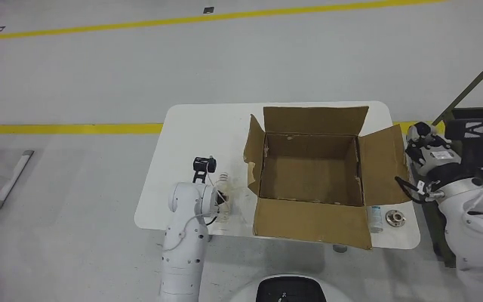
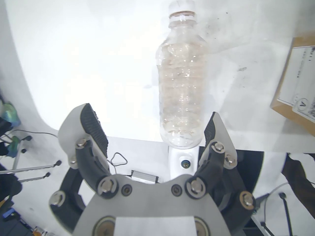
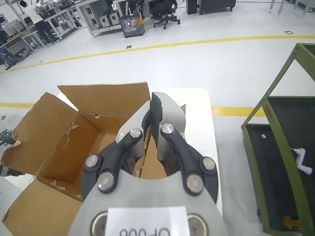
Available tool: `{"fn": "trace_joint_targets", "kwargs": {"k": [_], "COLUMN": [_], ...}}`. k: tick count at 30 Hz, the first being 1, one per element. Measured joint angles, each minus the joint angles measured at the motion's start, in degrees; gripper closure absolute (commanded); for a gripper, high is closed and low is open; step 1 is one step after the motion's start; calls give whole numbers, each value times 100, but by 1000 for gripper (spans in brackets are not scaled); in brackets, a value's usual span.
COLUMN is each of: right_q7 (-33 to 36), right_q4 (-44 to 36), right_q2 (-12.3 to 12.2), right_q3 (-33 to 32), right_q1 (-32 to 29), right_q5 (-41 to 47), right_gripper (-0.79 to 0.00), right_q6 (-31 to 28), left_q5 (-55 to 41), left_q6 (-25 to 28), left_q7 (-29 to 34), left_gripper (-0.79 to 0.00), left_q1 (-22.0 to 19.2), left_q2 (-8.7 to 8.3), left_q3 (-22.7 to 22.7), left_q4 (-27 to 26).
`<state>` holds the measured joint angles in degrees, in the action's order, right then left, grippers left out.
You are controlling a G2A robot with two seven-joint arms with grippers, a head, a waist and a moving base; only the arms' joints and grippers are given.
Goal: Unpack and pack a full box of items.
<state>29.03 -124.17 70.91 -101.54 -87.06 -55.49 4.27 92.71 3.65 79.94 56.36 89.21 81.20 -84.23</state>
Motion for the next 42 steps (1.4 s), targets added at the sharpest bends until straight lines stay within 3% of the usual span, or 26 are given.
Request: {"fn": "trace_joint_targets", "kwargs": {"k": [15, 32, 34, 36, 38, 42], "right_q7": [238, 456, 466, 471, 477, 485], "right_q4": [108, 208, 213, 218, 225, 242], "right_q2": [-35, -70, -74, -77, -81, -87], "right_q3": [241, 386, 391, 395, 402, 417], "right_q1": [55, 136, 148, 159, 172, 203], "right_q5": [-93, -175, -181, -180, -176, -175], "right_gripper": [0, 0, 0, 0, 0, 0], "right_q6": [-270, -337, -341, -344, -351, -347], "left_q5": [-265, -766, -836, -889, -944, -999], "left_q6": [113, -63, -87, -104, -120, -135], "left_q7": [-311, -689, -709, -720, -725, -737], "left_gripper": [-785, -785, -693, -431, -234, -46], "left_q1": [9, -407, -437, -464, -496, -529], "left_q2": [-17, -65, -71, -78, -86, -105], "left_q3": [44, 79, 83, 90, 94, 88], "left_q4": [215, 1471, 1558, 1627, 1676, 1700]}}
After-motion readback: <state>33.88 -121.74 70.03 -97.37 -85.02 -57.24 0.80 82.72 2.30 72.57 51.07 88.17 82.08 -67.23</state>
